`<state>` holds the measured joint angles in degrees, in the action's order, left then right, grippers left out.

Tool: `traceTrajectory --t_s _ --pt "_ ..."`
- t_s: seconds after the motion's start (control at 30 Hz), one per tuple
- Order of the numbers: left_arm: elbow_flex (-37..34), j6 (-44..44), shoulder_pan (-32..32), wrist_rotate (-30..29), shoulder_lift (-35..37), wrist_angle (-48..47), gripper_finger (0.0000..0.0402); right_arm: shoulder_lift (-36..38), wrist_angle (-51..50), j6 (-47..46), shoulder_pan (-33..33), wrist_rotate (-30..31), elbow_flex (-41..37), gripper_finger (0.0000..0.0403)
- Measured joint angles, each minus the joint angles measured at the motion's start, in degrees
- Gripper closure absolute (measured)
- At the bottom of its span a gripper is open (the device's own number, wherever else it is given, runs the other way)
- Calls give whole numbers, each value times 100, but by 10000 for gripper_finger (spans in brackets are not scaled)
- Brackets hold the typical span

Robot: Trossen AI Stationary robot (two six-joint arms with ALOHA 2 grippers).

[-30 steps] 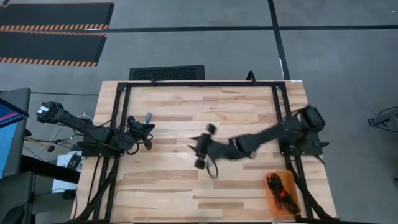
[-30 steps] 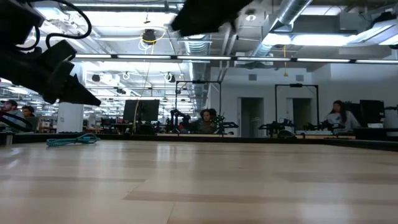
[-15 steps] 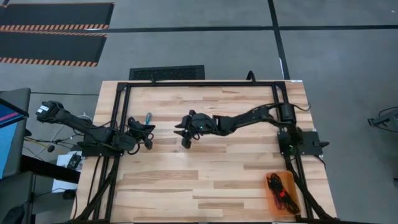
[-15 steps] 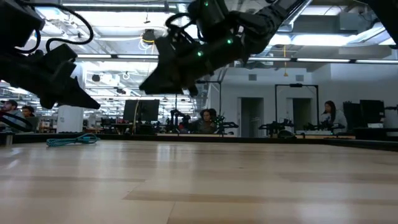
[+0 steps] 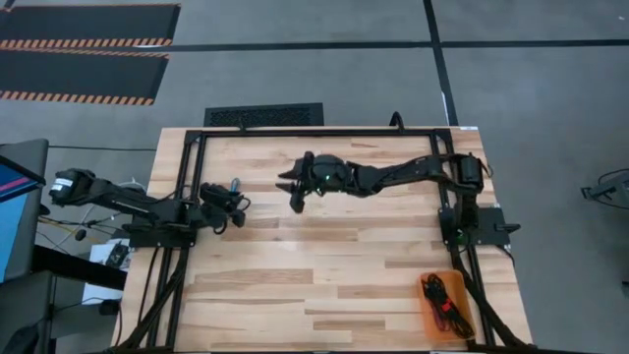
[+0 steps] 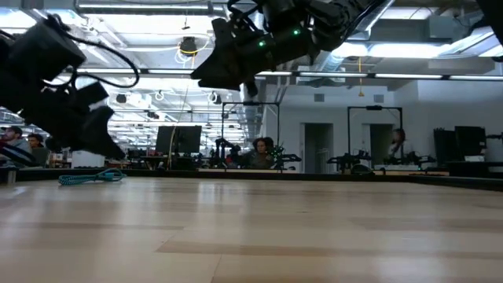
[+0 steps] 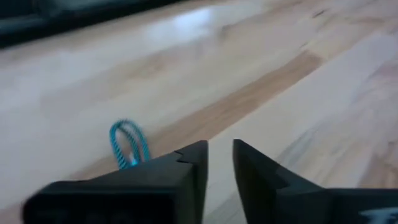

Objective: Pick and place USB-C Cables
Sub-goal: Put the black blue charger cable into the orange bin

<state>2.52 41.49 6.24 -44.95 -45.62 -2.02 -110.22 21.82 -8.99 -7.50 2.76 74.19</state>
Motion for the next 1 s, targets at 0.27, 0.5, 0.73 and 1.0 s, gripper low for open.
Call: traceTrajectory --t_s 0.27,0.5,0.73,1.0 --pt "312 150 -687 336 -403 -444 278 215 -309 -143 -42 -314 0 226" --pt "885 129 -1326 1001 -712 -1578 296 433 -337 -108 -137 -356 -37 225" --pt "907 247 -1686 1618 -1147 -1792 329 592 -318 -103 -359 -512 -46 226" --pt "905 99 -1672 1694 -1225 -1756 392 693 -193 -98 -423 -752 -44 228"
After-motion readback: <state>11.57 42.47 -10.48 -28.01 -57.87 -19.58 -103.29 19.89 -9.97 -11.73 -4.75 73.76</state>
